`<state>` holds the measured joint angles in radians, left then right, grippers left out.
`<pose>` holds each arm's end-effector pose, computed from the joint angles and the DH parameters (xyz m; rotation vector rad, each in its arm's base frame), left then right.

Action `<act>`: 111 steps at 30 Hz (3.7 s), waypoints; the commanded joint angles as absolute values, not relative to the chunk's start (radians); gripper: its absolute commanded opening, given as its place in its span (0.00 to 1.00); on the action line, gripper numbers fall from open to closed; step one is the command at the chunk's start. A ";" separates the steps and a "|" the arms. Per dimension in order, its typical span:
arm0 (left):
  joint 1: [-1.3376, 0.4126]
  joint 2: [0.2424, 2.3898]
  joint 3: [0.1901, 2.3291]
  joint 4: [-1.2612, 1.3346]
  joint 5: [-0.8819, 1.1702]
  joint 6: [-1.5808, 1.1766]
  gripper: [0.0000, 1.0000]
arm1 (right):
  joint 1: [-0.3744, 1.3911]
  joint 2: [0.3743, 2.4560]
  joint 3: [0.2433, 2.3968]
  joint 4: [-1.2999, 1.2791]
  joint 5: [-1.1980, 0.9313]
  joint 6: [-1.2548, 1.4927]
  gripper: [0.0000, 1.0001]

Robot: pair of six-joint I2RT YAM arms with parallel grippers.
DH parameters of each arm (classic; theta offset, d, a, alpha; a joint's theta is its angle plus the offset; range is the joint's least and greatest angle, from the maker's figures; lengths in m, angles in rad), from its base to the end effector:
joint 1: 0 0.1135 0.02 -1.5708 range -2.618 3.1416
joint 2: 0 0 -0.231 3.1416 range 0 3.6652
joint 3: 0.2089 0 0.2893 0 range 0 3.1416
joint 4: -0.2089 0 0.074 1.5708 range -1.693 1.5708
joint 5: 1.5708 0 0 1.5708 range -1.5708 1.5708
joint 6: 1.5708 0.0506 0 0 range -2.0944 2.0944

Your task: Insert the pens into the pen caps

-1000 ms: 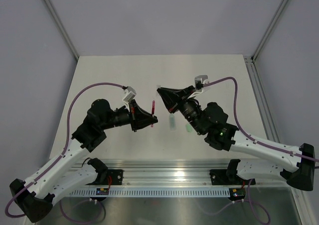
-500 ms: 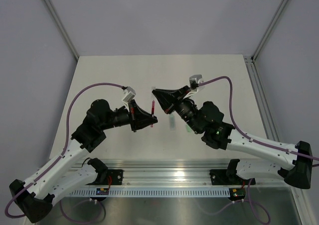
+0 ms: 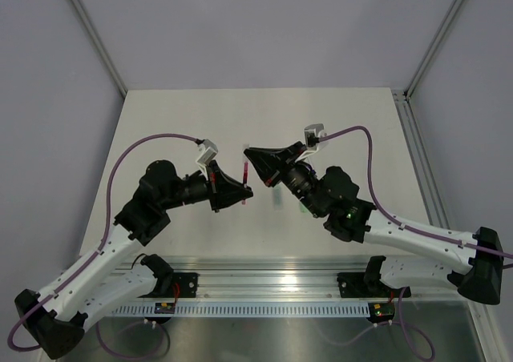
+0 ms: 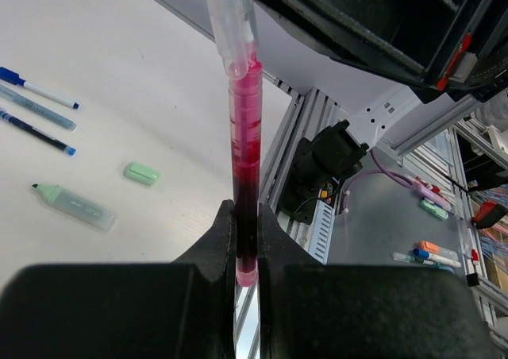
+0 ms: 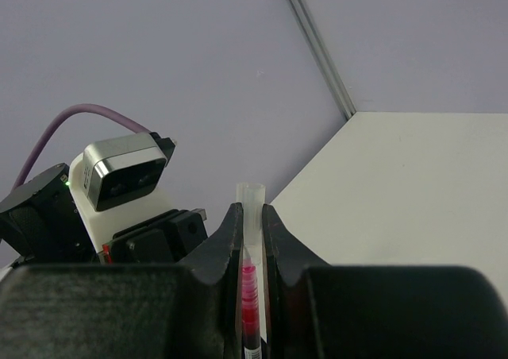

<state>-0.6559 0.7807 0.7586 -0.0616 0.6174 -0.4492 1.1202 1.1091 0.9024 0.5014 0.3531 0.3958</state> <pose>0.1842 -0.1787 0.3202 0.6904 1.6862 -1.3185 0.1563 0.2828 0.3562 -0.1726 1.3613 1.0641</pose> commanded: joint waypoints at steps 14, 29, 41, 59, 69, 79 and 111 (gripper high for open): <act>-0.660 0.741 0.756 0.003 0.568 -0.437 0.00 | 1.143 1.109 0.755 0.632 0.287 0.439 0.00; -0.644 0.727 0.750 0.077 0.581 -0.508 0.00 | 1.195 1.080 0.699 0.689 0.279 0.359 0.00; -0.647 0.695 0.808 0.044 0.535 -0.545 0.00 | 1.241 1.045 0.819 0.502 0.275 0.316 0.00; -0.673 0.759 0.861 0.009 0.592 -0.459 0.00 | 1.249 1.048 0.920 0.126 0.241 0.325 0.00; -0.673 0.736 0.838 0.012 0.629 -0.445 0.00 | 1.249 1.049 0.920 0.080 0.111 0.299 0.00; -0.673 0.692 0.841 0.003 0.658 -0.394 0.00 | 1.249 1.026 1.014 0.025 0.107 0.299 0.09; -0.684 0.696 0.847 -0.023 0.709 -0.385 0.00 | 1.232 1.112 1.364 -0.057 0.336 0.204 0.72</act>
<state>-0.6785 0.6941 0.8055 -0.0929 0.6899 -0.3923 1.2407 1.0843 1.3064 -0.0395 0.2722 0.2417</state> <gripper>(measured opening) 0.057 0.734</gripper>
